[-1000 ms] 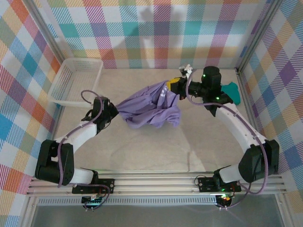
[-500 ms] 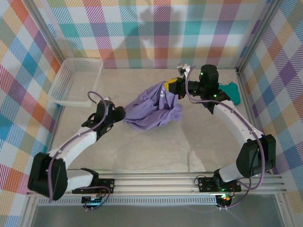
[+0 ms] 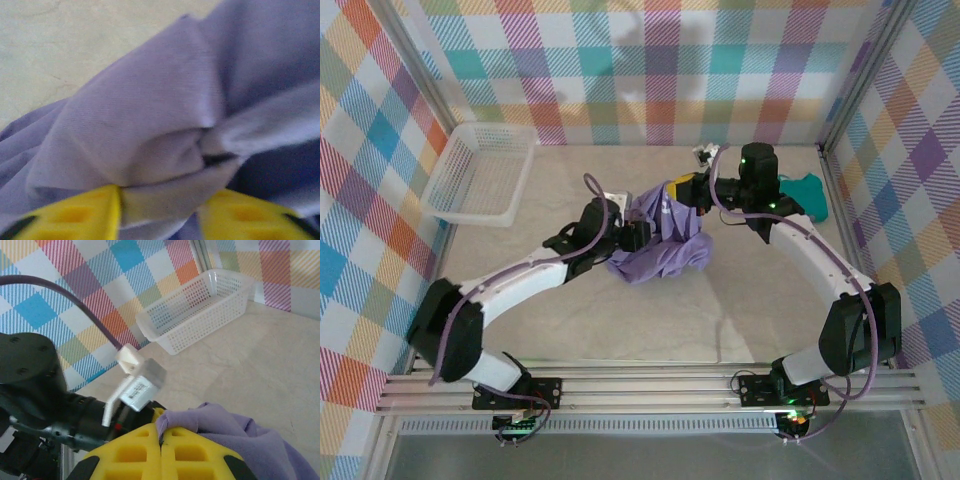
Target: Fold the inside-out t-shirt
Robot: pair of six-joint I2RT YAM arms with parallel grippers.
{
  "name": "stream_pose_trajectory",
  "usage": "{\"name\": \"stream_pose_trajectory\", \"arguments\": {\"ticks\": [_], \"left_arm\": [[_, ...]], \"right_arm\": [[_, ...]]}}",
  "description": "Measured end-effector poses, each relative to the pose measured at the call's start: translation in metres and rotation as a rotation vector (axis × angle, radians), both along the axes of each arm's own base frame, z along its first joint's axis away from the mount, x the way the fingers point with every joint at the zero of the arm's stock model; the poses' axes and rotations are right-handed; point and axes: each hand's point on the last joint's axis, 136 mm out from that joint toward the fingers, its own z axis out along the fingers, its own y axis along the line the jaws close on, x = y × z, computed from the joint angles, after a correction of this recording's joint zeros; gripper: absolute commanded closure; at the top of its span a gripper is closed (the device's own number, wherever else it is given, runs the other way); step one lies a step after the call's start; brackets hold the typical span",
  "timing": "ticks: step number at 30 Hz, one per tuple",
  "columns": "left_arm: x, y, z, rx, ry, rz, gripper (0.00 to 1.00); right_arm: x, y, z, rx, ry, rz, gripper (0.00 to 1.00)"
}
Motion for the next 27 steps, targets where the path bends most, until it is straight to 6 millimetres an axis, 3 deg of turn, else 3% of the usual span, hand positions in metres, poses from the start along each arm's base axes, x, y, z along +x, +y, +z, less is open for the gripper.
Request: {"name": "stream_pose_trajectory", "arguments": {"ticks": [2,7,9,12,14,19,22,25,27], "left_arm": [[0.009,0.011,-0.008,0.0,0.022,0.038,1.0],[0.033,0.085,-0.011,-0.058,0.024,0.235,1.0],[0.034,0.118,-0.016,-0.067,0.038,0.326,1.0],[0.027,0.143,-0.02,-0.08,0.049,0.398,1.0],[0.02,0.148,-0.024,-0.078,0.063,0.414,1.0],[0.0,0.156,-0.052,-0.024,0.144,0.42,0.57],[-0.016,0.157,-0.06,0.012,0.169,0.407,0.47],[-0.032,0.144,-0.042,0.019,0.123,0.344,0.43],[-0.044,0.12,-0.017,-0.004,0.052,0.25,0.43]], "right_arm": [[0.002,-0.004,0.001,-0.024,0.0,-0.025,1.0],[-0.008,-0.025,0.036,-0.012,-0.079,-0.079,1.0],[-0.02,-0.03,0.058,0.014,-0.134,-0.073,1.0],[-0.035,-0.031,0.069,0.04,-0.18,-0.048,1.0],[-0.041,-0.029,0.056,0.04,-0.16,-0.03,1.0],[-0.035,-0.025,-0.005,0.018,0.023,-0.008,1.0],[-0.029,-0.021,-0.026,0.012,0.106,0.0,1.0],[-0.029,-0.021,-0.028,0.017,0.129,0.0,1.0],[-0.029,-0.02,-0.027,0.024,0.134,0.003,1.0]]}}
